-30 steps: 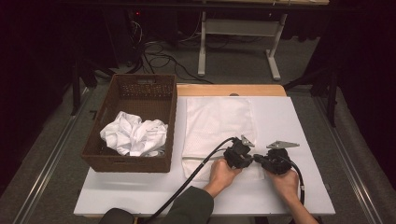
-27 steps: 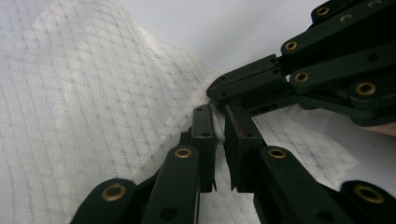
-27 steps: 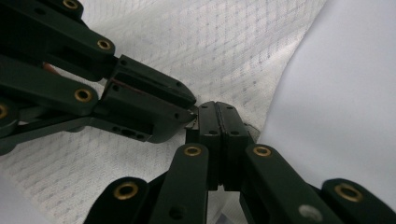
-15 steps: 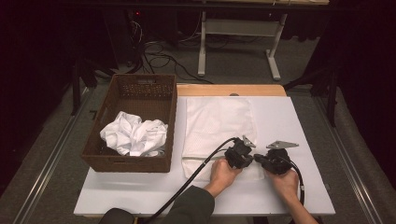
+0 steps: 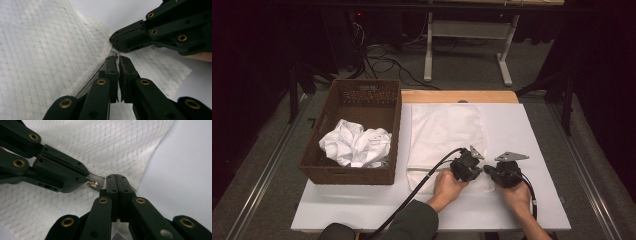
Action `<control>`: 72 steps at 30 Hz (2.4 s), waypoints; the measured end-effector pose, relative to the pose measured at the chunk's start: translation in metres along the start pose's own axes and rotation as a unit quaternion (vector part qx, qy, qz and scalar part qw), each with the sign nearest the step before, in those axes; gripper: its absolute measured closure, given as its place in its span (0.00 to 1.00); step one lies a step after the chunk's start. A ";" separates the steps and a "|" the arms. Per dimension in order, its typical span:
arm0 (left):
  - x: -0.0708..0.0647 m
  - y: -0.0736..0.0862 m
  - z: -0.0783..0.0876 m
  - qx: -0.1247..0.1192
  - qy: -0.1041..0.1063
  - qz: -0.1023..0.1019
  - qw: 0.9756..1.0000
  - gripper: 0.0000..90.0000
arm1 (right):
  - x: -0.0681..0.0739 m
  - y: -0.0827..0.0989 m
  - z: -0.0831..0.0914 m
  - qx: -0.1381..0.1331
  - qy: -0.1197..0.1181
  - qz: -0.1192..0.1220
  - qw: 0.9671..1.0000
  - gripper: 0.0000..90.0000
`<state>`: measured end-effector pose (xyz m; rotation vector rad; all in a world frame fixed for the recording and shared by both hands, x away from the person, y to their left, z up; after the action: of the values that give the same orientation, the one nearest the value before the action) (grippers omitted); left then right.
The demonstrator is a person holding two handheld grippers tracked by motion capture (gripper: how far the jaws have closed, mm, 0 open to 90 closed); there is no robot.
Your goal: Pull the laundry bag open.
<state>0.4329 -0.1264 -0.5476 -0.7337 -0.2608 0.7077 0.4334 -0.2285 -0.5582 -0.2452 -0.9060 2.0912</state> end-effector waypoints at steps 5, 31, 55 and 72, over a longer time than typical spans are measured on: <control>0.002 0.001 0.005 -0.001 0.001 -0.001 1.000 0.96 | 0.000 0.000 0.000 0.000 0.001 0.001 1.000 1.00; 0.009 0.008 0.027 -0.006 0.008 -0.007 1.000 0.96 | 0.002 0.000 -0.001 0.005 0.010 0.008 1.000 1.00; 0.016 0.016 0.043 -0.011 0.005 -0.007 1.000 0.96 | 0.002 0.000 -0.001 0.003 0.014 0.007 1.000 1.00; 0.021 0.019 0.053 -0.018 0.002 -0.008 1.000 0.96 | 0.002 0.000 -0.001 0.004 0.013 0.004 1.000 1.00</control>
<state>0.4153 -0.0745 -0.5228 -0.7667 -0.2758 0.6883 0.4326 -0.2266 -0.5587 -0.2716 -0.8825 2.0930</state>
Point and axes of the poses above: each handheld gripper's, and its own axes: z roughly backward along the jaws, y roughly out of its underside, x roughly to its left, the point moved 7 cm from there along -z, roughly forward along the jaws, and after that the axes turned 10 degrees about -y, right-handed, at the moved point
